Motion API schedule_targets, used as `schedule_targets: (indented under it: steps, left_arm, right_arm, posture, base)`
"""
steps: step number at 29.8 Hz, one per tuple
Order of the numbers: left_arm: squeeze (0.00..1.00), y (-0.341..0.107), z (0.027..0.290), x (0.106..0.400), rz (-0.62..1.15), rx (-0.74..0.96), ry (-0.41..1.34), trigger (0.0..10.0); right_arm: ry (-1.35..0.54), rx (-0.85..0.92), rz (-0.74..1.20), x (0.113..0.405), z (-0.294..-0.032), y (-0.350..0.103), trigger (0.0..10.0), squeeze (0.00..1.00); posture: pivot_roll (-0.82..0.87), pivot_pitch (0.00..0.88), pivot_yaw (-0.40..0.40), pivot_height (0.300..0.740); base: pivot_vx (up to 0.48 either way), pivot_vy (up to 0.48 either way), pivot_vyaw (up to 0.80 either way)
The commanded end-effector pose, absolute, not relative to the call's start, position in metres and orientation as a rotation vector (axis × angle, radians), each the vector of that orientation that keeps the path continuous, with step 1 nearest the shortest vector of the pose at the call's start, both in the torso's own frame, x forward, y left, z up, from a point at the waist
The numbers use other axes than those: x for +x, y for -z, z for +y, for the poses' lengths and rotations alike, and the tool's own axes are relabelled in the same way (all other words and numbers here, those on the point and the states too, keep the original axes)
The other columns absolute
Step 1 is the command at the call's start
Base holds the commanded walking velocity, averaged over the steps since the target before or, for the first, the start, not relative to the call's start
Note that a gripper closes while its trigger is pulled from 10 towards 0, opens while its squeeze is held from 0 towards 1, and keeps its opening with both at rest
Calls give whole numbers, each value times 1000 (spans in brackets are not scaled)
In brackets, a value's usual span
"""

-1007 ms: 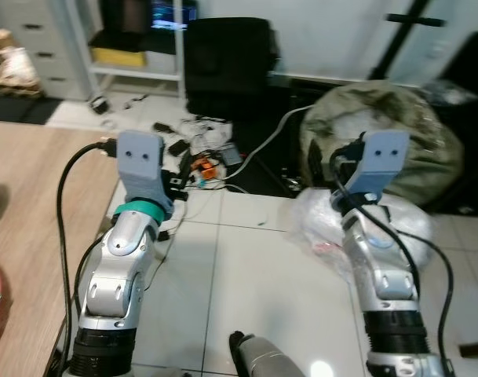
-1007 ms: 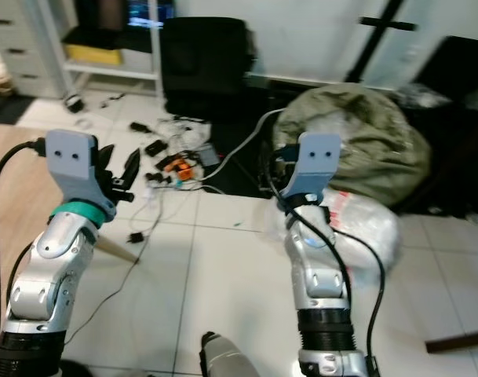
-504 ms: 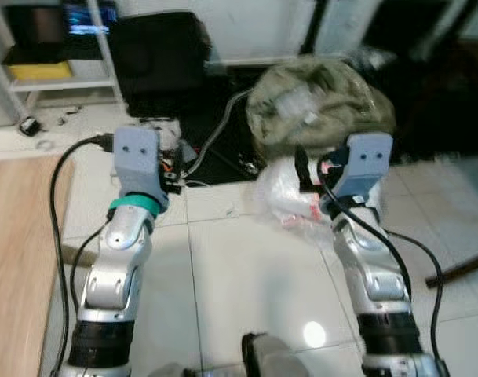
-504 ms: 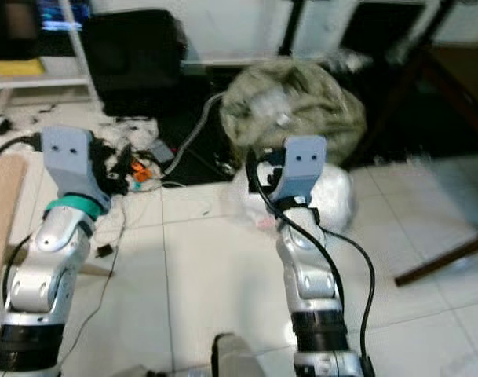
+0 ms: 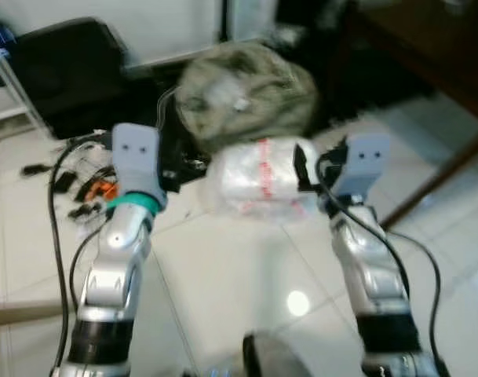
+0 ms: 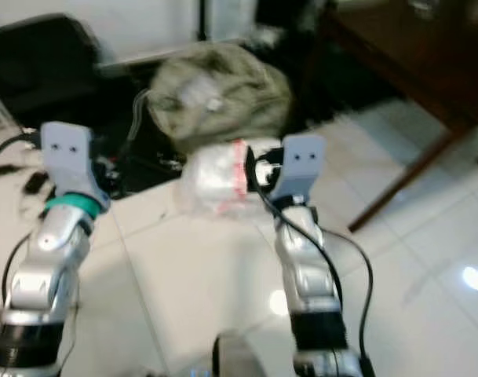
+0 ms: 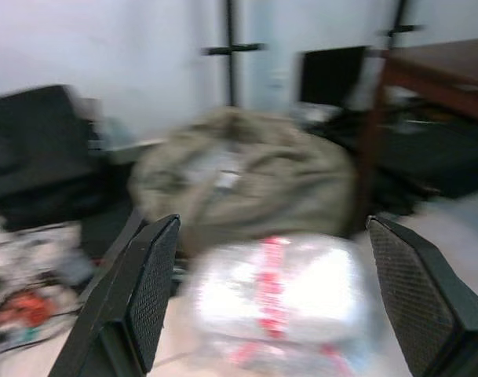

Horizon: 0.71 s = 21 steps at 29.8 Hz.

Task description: Setting the table

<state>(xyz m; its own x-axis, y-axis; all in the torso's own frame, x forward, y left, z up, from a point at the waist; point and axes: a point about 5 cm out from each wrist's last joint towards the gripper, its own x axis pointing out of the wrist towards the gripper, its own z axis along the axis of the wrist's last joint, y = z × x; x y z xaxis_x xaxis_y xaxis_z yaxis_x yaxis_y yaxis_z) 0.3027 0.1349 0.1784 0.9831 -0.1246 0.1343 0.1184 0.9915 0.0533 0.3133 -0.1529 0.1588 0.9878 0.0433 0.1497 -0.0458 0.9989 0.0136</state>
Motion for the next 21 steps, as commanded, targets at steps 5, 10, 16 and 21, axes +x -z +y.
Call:
schedule_targets:
  steps: [5,10,16,21]
  left_arm:
    - [0,-175,135,302,-125,42,126,10000]
    - [0,-175,135,302,-124,39,129,10000]
    - [0,-175,135,302,-122,37,131,10000]
    - [0,-174,135,302,-120,37,133,10000]
  right_arm:
    - [-42,18,-144,312,-152,-157,10000,0]
    - [-43,19,-144,312,-152,-156,10000,0]
    - [-43,18,-142,311,-152,-156,10000,0]
    - [-42,17,-142,311,-152,-156,10000,0]
  posture:
    - [-73,41,44,740]
    - [-73,42,44,740]
    - [-74,43,43,740]
    - [-74,43,43,740]
  base:
    - [0,0,-800]
    - [0,0,-800]
    - [0,0,-800]
    - [0,0,-800]
